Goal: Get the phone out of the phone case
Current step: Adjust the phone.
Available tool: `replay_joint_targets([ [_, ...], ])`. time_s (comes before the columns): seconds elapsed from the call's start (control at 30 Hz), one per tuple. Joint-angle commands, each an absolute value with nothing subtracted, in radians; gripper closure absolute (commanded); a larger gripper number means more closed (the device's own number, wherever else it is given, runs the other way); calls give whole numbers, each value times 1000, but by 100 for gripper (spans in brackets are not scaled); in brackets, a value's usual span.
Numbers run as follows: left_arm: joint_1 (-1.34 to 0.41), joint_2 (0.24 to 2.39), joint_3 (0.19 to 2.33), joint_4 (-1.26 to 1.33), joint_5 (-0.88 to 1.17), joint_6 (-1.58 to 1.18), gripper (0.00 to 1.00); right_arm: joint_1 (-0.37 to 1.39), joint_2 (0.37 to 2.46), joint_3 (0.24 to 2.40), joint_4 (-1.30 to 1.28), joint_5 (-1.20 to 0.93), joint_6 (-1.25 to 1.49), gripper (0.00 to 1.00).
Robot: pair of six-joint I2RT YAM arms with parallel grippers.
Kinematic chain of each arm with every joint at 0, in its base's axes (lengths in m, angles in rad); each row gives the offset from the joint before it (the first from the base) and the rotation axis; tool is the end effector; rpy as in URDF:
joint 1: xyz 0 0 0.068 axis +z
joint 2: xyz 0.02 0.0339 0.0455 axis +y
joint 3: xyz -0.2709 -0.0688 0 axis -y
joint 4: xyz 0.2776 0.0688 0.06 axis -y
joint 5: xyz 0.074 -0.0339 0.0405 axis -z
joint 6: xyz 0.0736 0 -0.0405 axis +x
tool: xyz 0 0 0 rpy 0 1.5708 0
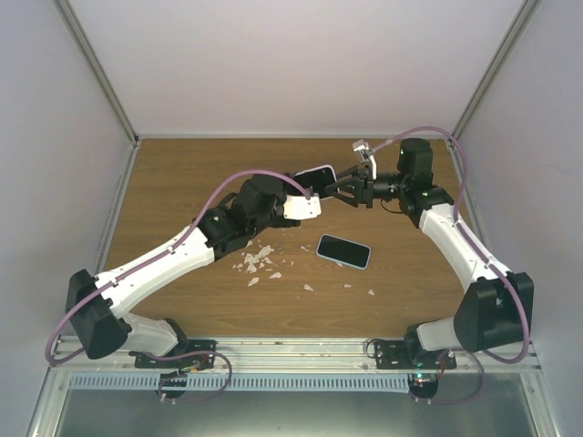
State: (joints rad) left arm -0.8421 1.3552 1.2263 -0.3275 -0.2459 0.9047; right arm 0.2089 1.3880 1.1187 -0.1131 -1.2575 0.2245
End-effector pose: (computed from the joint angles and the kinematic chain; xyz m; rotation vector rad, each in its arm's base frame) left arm 0.2635 -0.2683 0.3379 1.4473 1.4154 0.2887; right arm 0.3220 0.1398 0.3278 -0.8444 1.7531 1.4940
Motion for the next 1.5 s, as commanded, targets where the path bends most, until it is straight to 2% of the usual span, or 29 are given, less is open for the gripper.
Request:
replay_joint_targets([
  [0.0, -850, 1348, 1264, -235, -233, 894, 72, 224, 1403, 1125, -40, -1270, 301, 57],
  [0.07, -850, 1348, 1261, -232, -235, 893, 72, 225, 1411, 1117, -9, -1264, 343, 61],
  [0.3, -850, 1344, 1241, -220, -242, 902, 71, 225, 1432, 1110, 31, -1262, 401, 87],
  [0.4, -850, 1342, 1235, -217, -251, 901, 66, 225, 1432, 1109, 32, -1254, 400, 99],
  [0.47, -850, 1343, 1237, -227, -257, 892, 53, 224, 1433, 1116, 33, -1250, 399, 100],
  [0.6, -822, 1344, 1289, -301, -215, 801, 4, 185, 1448, 1125, 123, -1278, 482, 99],
  [0.63, -806, 1344, 1315, -329, -175, 758, 1, 168, 1454, 1123, 168, -1295, 529, 100],
  [0.87, -659, 1294, 1387, -434, 85, 486, 1, 96, 1457, 1113, 430, -1341, 747, 100],
  [1.03, -481, 1267, 1396, -437, 328, 277, 1, 67, 1444, 1113, 569, -1338, 860, 99],
  [1.2, -318, 1243, 1374, -357, 592, 104, 1, 49, 1442, 1096, 811, -1339, 1049, 100],
  [1.47, -222, 1218, 1284, -142, 944, -122, 1, 44, 1456, 1025, 1284, -1296, 1366, 100],
])
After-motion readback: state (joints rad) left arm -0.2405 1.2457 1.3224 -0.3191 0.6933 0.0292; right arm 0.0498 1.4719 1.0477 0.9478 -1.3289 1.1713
